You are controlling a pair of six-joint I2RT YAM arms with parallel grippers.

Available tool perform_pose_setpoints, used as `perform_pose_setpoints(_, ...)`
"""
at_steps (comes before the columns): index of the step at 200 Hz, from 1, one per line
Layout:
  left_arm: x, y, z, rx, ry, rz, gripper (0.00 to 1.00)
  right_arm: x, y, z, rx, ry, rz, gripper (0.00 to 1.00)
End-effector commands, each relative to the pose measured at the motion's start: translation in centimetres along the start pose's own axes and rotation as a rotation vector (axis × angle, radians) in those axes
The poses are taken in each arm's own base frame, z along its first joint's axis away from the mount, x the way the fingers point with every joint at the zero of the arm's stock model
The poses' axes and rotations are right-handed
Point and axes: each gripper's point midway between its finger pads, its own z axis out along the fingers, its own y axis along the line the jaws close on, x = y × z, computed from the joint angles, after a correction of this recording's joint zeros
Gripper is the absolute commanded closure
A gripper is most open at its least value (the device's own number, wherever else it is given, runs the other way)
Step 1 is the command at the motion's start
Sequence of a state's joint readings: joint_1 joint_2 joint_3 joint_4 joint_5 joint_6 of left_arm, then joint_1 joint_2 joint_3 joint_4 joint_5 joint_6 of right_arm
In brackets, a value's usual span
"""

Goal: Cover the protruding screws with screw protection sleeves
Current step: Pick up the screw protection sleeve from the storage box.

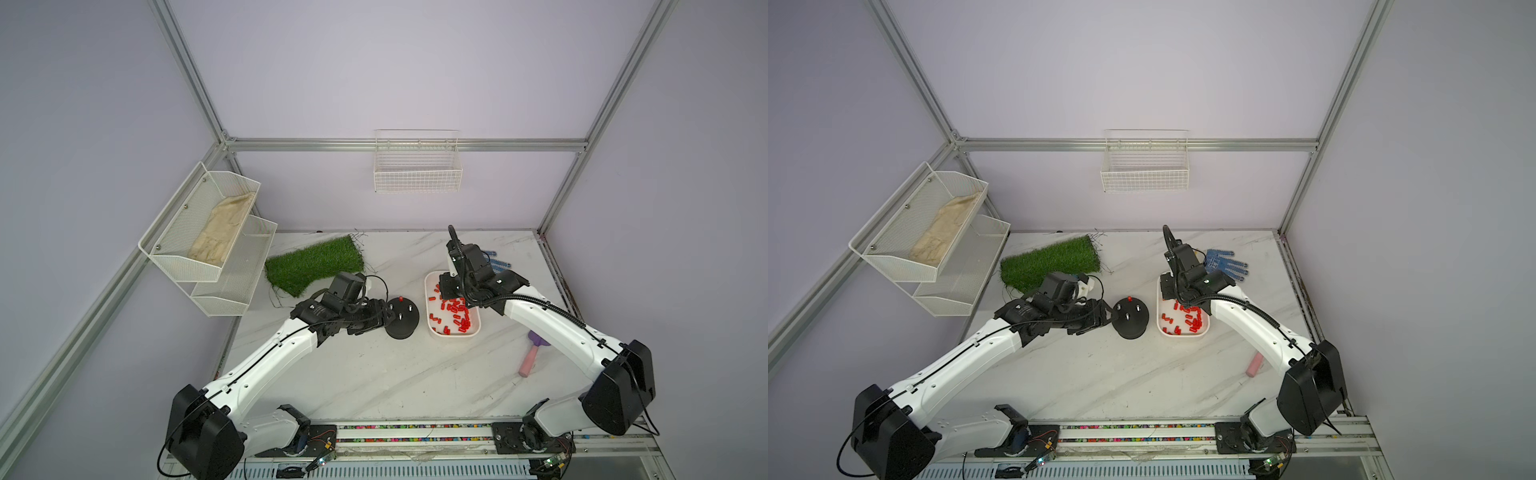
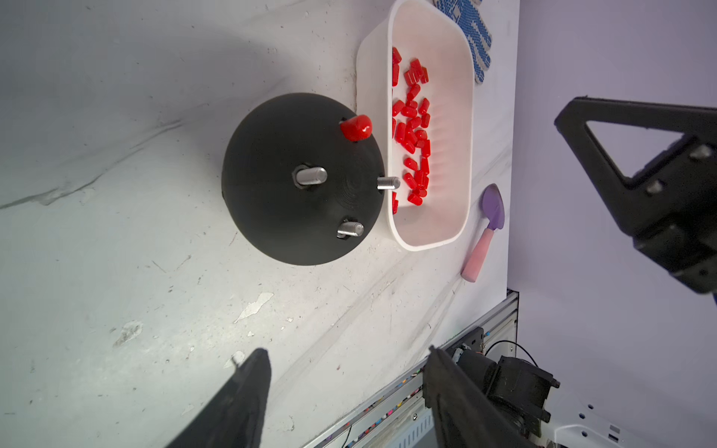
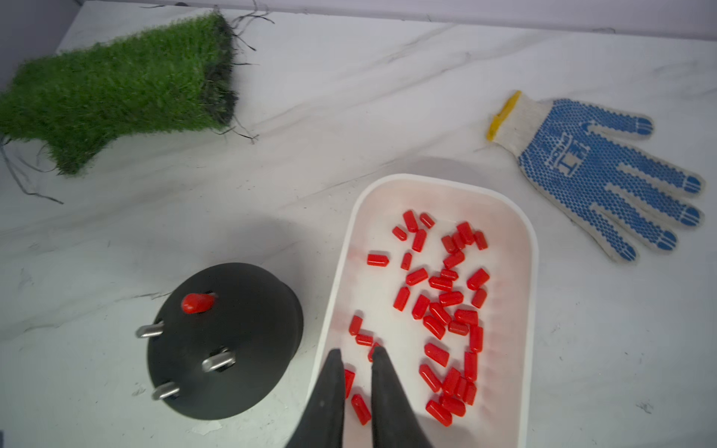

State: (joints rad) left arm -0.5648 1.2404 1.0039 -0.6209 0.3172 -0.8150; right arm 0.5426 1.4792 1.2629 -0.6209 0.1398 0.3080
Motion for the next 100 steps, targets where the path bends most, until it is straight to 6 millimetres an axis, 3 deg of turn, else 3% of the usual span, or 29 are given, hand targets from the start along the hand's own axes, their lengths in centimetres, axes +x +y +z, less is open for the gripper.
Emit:
perform_pose_setpoints(1, -2.3, -4.6, -1.1, 0.109, -0.083, 0.092, 0.35, 1.3, -1.4, 1.4, 0.003, 0.044, 0.062, 0.82)
perform_pose_setpoints(43, -2.1, -6.3, -0.1, 0.131, -0.067, 0.124, 0.35, 3.1, -3.5, 4.6, 0.033, 0.098, 0.120, 0.84)
perform_pose_setpoints(100, -1.5, -6.0, 0.3, 0.124, -0.057, 0.122, 0.35, 4.6, -4.2, 8.4, 0.046, 0.152, 0.143, 0.83)
